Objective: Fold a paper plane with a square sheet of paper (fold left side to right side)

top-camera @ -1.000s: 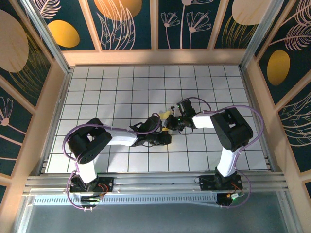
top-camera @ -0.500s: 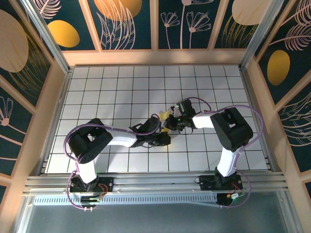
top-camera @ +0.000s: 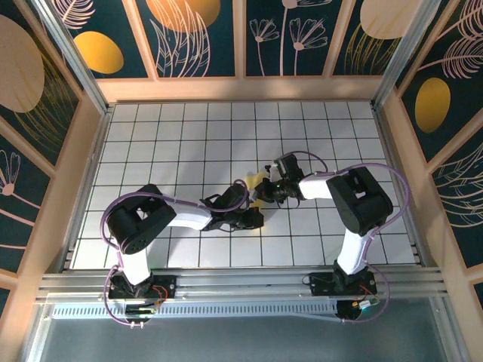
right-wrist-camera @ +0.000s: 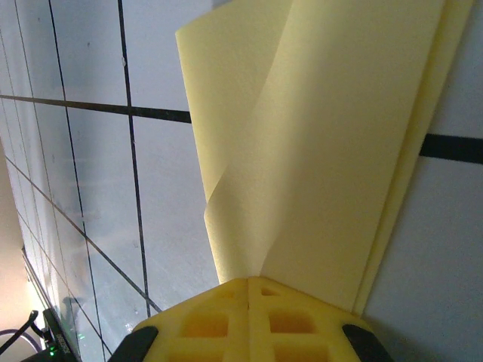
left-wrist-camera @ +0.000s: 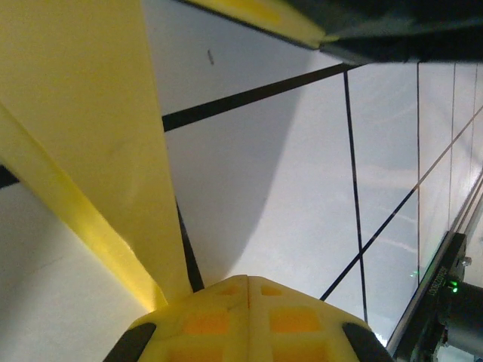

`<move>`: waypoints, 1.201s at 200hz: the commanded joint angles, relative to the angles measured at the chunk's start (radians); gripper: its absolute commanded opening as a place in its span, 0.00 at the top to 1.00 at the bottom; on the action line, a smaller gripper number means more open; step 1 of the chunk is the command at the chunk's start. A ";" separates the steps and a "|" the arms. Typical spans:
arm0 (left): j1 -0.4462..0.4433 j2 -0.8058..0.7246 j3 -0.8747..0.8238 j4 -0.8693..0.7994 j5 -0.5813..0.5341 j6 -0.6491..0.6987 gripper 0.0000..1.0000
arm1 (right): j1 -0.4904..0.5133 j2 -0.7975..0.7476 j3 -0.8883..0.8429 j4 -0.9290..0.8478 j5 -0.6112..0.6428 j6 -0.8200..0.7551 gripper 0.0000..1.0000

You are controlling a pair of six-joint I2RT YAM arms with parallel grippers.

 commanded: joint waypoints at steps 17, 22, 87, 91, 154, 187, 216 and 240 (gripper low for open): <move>-0.006 0.011 -0.026 0.002 0.023 -0.018 1.00 | 0.023 0.109 -0.051 -0.168 0.144 -0.027 1.00; -0.006 0.011 -0.027 0.004 0.023 -0.017 1.00 | 0.023 0.110 -0.052 -0.168 0.144 -0.027 1.00; -0.015 0.000 -0.042 0.008 0.024 -0.023 1.00 | 0.023 0.110 -0.050 -0.172 0.144 -0.027 1.00; -0.016 -0.002 -0.043 0.010 0.024 -0.024 1.00 | 0.023 0.110 -0.050 -0.172 0.144 -0.027 1.00; 0.007 -0.106 -0.054 0.100 0.057 -0.068 1.00 | 0.024 0.111 -0.049 -0.172 0.142 -0.027 1.00; 0.038 -0.083 -0.010 0.040 0.049 -0.030 1.00 | 0.025 0.112 -0.043 -0.175 0.142 -0.029 1.00; 0.055 -0.029 0.019 0.026 0.050 -0.014 1.00 | 0.026 0.113 -0.041 -0.176 0.141 -0.029 1.00; 0.057 0.003 0.042 0.028 0.063 -0.004 1.00 | 0.026 0.114 -0.039 -0.177 0.141 -0.029 1.00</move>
